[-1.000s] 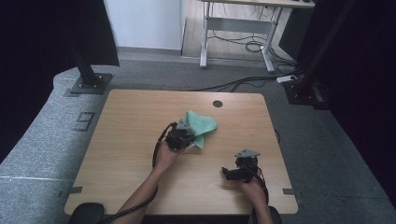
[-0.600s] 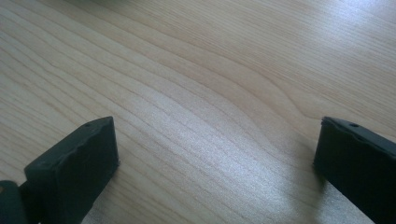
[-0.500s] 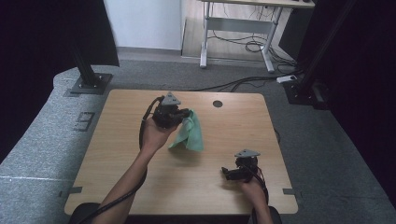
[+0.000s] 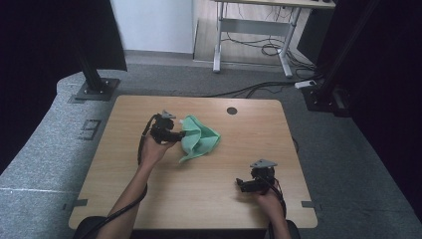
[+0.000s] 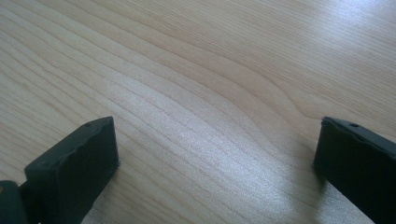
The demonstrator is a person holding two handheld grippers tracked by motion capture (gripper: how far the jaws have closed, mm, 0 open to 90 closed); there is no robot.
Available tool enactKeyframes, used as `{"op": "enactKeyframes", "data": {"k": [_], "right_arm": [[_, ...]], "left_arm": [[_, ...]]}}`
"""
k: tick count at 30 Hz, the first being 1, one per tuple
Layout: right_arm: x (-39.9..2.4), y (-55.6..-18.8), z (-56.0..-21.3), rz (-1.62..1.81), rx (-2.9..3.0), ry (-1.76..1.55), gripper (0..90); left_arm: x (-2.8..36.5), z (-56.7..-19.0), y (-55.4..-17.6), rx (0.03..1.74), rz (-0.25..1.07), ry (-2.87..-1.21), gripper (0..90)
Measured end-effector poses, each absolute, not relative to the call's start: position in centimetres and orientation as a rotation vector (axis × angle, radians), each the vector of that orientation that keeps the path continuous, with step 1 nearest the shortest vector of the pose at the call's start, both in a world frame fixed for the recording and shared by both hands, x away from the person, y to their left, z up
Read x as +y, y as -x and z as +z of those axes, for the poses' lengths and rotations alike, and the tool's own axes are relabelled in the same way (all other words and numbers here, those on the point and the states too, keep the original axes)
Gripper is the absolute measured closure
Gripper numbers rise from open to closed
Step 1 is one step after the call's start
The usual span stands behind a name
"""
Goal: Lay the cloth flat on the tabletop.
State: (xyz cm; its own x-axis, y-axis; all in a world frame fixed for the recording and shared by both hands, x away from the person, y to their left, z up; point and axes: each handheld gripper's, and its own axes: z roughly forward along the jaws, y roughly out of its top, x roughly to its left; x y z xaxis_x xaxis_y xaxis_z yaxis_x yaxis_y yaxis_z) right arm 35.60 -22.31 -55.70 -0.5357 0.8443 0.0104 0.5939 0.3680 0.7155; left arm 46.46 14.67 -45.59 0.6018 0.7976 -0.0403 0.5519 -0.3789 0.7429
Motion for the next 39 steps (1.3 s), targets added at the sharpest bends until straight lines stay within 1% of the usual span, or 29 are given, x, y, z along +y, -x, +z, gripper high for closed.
{"op": "enactKeyframes", "data": {"k": [1,3,7,13,15,18,19,20,21,22,23,24,25,28,29,30,31,32,33,34,35,36,37,38,39], "right_arm": [[-22.3,-35.6,-55.7,0.966,2.276,-1.258,0.0],[-22.3,-35.6,-55.7,0.967,2.275,-1.258,0.0],[-22.3,-35.6,-55.7,0.967,2.275,-1.258,0.0],[-22.3,-35.6,-55.7,0.967,2.275,-1.258,0.0],[-22.3,-35.6,-55.7,0.967,2.276,-1.258,0.0],[-22.3,-35.6,-55.7,0.967,2.275,-1.258,0.0],[-22.3,-35.6,-55.7,0.967,2.275,-1.258,0.0],[-22.3,-35.6,-55.7,0.967,2.275,-1.258,0.0],[-22.3,-35.6,-55.7,0.967,2.275,-1.258,0.0],[-22.3,-35.6,-55.7,0.967,2.276,-1.259,0.0],[-22.3,-35.6,-55.7,0.968,2.275,-1.261,0.0],[-22.3,-35.6,-55.7,0.967,2.276,-1.260,0.0],[-22.3,-35.6,-55.7,0.967,2.276,-1.260,0.0],[-22.3,-35.6,-55.7,0.967,2.275,-1.260,0.0],[-22.3,-35.6,-55.7,0.968,2.275,-1.261,0.0],[-22.3,-35.6,-55.7,0.967,2.275,-1.259,0.0],[-22.3,-35.6,-55.7,0.967,2.275,-1.259,0.0],[-22.3,-35.6,-55.7,0.967,2.275,-1.256,0.0],[-22.3,-35.6,-55.7,0.967,2.275,-1.256,0.0],[-22.3,-35.6,-55.7,0.967,2.276,-1.260,0.0],[-22.3,-35.6,-55.7,0.967,2.276,-1.260,0.0],[-22.3,-35.6,-55.7,0.968,2.275,-1.261,0.0],[-22.3,-35.6,-55.7,0.968,2.275,-1.261,0.0],[-22.3,-35.6,-55.7,0.968,2.275,-1.261,0.0],[-22.3,-35.6,-55.7,0.968,2.275,-1.261,0.0]], "left_arm": [[14.7,-45.6,-46.5,1.063,0.423,-2.086,34.0],[14.2,-44.6,-45.1,0.991,0.420,-2.093,34.0],[13.3,-44.3,-44.6,0.946,0.401,-2.108,34.1],[11.9,-45.6,-44.8,0.931,0.342,-2.131,34.1],[11.6,-46.4,-44.9,0.949,0.358,-2.178,35.8],[11.8,-46.9,-45.0,0.978,0.393,-2.212,42.2],[12.0,-47.2,-45.0,0.992,0.408,-2.218,42.2],[12.9,-47.8,-45.2,1.033,0.421,-2.224,49.8],[12.9,-47.8,-45.2,1.033,0.421,-2.224,54.2],[13.4,-48.1,-45.2,1.047,0.418,-2.222,54.2],[14.2,-48.6,-45.2,1.062,0.416,-2.227,64.0],[14.2,-48.6,-45.2,1.062,0.416,-2.227,67.6],[14.6,-48.8,-45.2,1.070,0.421,-2.229,67.6],[16.5,-49.5,-44.9,1.118,0.423,-2.193,77.1],[16.5,-49.5,-44.9,1.118,0.423,-2.193,77.1],[17.4,-50.0,-44.9,1.156,0.413,-2.186,75.8],[17.4,-50.0,-44.9,1.156,0.413,-2.186,73.7],[18.2,-50.8,-44.8,1.199,0.424,-2.192,70.7],[18.2,-50.8,-44.8,1.199,0.424,-2.192,67.5],[19.2,-51.5,-44.8,1.257,0.458,-2.212,63.5],[19.2,-51.5,-44.8,1.257,0.458,-2.212,58.1],[19.9,-51.7,-44.8,1.323,0.502,-2.184,50.7],[19.9,-51.7,-44.8,1.323,0.502,-2.184,43.3],[19.9,-51.2,-44.7,1.316,0.505,-2.118,37.5],[19.9,-51.2,-44.7,1.316,0.505,-2.118,32.8]]}}
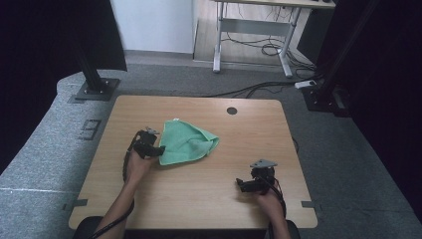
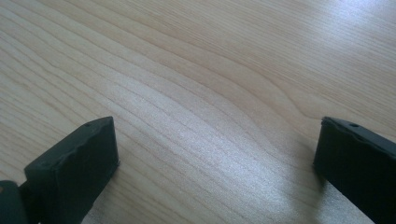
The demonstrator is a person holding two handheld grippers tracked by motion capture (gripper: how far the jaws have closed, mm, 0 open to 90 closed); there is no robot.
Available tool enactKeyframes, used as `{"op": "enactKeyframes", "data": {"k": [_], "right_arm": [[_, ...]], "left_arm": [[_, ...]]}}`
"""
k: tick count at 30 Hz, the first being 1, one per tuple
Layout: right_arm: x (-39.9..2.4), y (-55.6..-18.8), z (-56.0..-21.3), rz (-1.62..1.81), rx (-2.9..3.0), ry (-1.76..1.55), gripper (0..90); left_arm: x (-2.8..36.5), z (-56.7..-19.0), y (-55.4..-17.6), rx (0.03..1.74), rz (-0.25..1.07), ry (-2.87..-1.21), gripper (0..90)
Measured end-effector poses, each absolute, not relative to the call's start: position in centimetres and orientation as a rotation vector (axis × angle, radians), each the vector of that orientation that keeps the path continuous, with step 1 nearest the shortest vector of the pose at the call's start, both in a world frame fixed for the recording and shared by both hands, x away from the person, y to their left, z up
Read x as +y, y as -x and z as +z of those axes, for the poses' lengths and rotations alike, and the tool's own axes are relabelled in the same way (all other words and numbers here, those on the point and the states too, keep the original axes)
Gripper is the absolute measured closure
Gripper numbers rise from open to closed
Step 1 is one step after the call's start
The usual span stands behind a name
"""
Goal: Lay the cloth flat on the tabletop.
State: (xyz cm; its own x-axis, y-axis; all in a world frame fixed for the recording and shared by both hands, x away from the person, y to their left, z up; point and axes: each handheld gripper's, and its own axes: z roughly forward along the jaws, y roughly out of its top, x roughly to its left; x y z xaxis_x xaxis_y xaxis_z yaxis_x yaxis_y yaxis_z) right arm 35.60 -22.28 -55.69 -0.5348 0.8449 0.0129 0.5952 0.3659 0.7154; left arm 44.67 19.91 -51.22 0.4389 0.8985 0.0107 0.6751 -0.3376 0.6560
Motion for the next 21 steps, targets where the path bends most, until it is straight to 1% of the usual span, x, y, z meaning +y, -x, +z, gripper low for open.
{"op": "enactKeyframes", "data": {"k": [1,2,3,4,8,9,10,11,14,15,18,21], "right_arm": [[-22.3,-35.6,-55.7,0.968,2.275,-1.261,0.0],[-22.3,-35.6,-55.7,0.968,2.275,-1.261,0.0],[-22.3,-35.6,-55.7,0.968,2.275,-1.261,0.0],[-22.3,-35.6,-55.7,0.968,2.275,-1.261,0.0],[-22.3,-35.6,-55.7,0.968,2.275,-1.261,0.0],[-22.3,-35.6,-55.7,0.968,2.275,-1.261,0.0],[-22.3,-35.6,-55.7,0.968,2.275,-1.261,0.0],[-22.3,-35.6,-55.7,0.968,2.275,-1.261,0.0],[-22.3,-35.6,-55.7,0.968,2.275,-1.261,0.0],[-22.3,-35.6,-55.7,0.968,2.275,-1.261,0.0],[-22.3,-35.6,-55.7,0.968,2.275,-1.261,0.0],[-22.3,-35.6,-55.7,0.967,2.275,-1.261,0.0]], "left_arm": [[19.0,-50.5,-44.5,1.270,0.515,-2.107,28.1],[19.0,-50.5,-44.5,1.270,0.515,-2.107,25.0],[17.6,-50.1,-44.5,1.215,0.495,-2.113,22.0],[17.6,-50.1,-44.5,1.215,0.495,-2.113,19.2],[15.0,-50.3,-44.6,1.155,0.439,-2.133,17.2],[14.2,-51.1,-44.8,1.160,0.400,-2.148,15.9],[13.9,-51.7,-44.9,1.166,0.396,-2.165,15.5],[13.9,-51.7,-44.9,1.166,0.396,-2.165,14.8],[13.6,-53.5,-44.9,1.197,0.395,-2.224,14.4],[13.8,-54.0,-44.4,1.198,0.411,-2.211,13.4],[13.8,-54.0,-43.9,1.196,0.414,-2.219,14.2],[14.0,-54.0,-42.4,1.174,0.407,-2.224,14.2]]}}
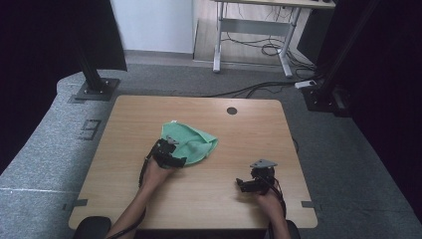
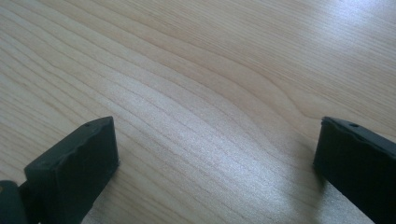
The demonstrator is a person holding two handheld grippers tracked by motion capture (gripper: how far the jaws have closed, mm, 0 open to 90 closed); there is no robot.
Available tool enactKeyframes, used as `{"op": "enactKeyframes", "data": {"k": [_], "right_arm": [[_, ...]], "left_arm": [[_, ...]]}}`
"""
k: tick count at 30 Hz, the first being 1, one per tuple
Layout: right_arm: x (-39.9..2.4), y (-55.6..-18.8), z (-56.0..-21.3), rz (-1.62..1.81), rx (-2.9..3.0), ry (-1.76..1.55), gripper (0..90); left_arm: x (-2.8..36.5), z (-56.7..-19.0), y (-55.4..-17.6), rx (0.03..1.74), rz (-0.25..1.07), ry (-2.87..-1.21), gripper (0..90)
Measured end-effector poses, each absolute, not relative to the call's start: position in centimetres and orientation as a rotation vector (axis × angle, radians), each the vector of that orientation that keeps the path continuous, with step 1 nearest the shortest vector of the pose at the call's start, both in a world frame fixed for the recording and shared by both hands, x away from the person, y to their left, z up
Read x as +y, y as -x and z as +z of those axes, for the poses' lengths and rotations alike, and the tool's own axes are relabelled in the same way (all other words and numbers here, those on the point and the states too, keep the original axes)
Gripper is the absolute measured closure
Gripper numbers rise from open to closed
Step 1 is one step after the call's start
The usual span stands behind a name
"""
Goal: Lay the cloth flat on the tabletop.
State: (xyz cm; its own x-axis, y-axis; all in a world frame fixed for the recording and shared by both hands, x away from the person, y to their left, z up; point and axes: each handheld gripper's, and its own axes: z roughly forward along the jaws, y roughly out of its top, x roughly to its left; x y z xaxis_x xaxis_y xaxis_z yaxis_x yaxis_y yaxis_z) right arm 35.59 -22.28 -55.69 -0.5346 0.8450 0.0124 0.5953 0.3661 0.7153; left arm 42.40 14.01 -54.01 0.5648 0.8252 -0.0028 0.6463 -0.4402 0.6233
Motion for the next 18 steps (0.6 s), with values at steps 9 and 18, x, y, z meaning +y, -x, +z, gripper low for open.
{"op": "enactKeyframes", "data": {"k": [9,18], "right_arm": [[-22.2,-35.5,-55.7,0.966,2.268,-1.266,0.4],[-22.2,-35.4,-55.2,0.978,2.288,-1.250,15.9]], "left_arm": [[14.8,-54.2,-38.0,1.096,0.394,-2.230,14.1],[15.8,-54.8,-35.3,1.012,0.402,-2.201,14.1]]}}
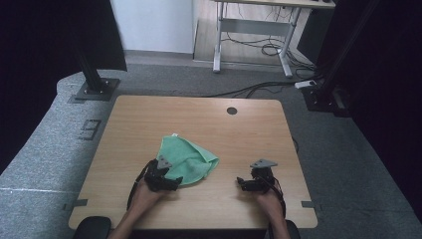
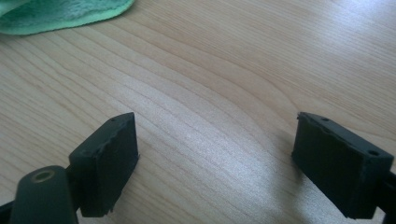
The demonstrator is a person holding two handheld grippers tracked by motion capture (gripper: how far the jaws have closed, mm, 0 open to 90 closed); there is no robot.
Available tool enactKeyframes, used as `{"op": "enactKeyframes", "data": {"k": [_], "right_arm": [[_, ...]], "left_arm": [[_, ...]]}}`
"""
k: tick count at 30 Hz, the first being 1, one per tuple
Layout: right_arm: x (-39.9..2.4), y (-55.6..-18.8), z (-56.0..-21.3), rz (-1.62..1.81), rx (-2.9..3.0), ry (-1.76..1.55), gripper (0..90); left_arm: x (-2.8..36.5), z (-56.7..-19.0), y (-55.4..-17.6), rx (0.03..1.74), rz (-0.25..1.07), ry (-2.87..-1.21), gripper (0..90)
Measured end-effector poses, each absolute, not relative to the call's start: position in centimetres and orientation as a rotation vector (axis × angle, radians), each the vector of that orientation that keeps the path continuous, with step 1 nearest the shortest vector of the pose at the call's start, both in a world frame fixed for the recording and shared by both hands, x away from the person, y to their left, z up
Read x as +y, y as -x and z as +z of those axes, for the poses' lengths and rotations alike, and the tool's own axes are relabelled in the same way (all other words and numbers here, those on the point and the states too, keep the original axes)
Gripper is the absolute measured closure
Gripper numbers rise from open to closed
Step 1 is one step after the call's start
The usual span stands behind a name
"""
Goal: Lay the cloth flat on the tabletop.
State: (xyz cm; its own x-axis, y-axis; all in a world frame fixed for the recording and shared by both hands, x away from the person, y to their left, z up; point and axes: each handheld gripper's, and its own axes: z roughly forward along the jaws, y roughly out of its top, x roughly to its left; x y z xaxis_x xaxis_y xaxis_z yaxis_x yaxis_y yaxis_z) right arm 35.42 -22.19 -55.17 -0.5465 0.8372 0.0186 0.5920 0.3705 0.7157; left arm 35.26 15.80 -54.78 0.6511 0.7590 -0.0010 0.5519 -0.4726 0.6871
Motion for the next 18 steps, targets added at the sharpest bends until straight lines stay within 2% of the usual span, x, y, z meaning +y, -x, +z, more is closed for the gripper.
{"op": "enactKeyframes", "data": {"k": [10,11,12,15,16,18], "right_arm": [[-20.4,-36.4,-53.7,1.085,2.321,-1.224,20.2],[-20.1,-36.6,-53.5,1.101,2.322,-1.221,21.9],[-19.0,-37.0,-53.0,1.145,2.350,-1.189,27.4],[-18.0,-37.4,-52.5,1.150,2.372,-1.152,30.1],[-16.8,-38.0,-51.9,1.170,2.387,-1.109,34.3],[-15.9,-38.6,-51.4,1.183,2.393,-1.086,36.5]], "left_arm": [[15.8,-54.8,-35.2,1.014,0.404,-2.199,14.2],[15.8,-54.8,-35.2,1.014,0.404,-2.199,14.2],[15.8,-54.8,-35.2,1.013,0.403,-2.199,14.2],[15.8,-54.8,-35.2,1.013,0.403,-2.200,14.2],[15.8,-54.8,-35.2,1.013,0.403,-2.200,14.2],[15.8,-54.8,-35.2,1.014,0.403,-2.199,14.2]]}}
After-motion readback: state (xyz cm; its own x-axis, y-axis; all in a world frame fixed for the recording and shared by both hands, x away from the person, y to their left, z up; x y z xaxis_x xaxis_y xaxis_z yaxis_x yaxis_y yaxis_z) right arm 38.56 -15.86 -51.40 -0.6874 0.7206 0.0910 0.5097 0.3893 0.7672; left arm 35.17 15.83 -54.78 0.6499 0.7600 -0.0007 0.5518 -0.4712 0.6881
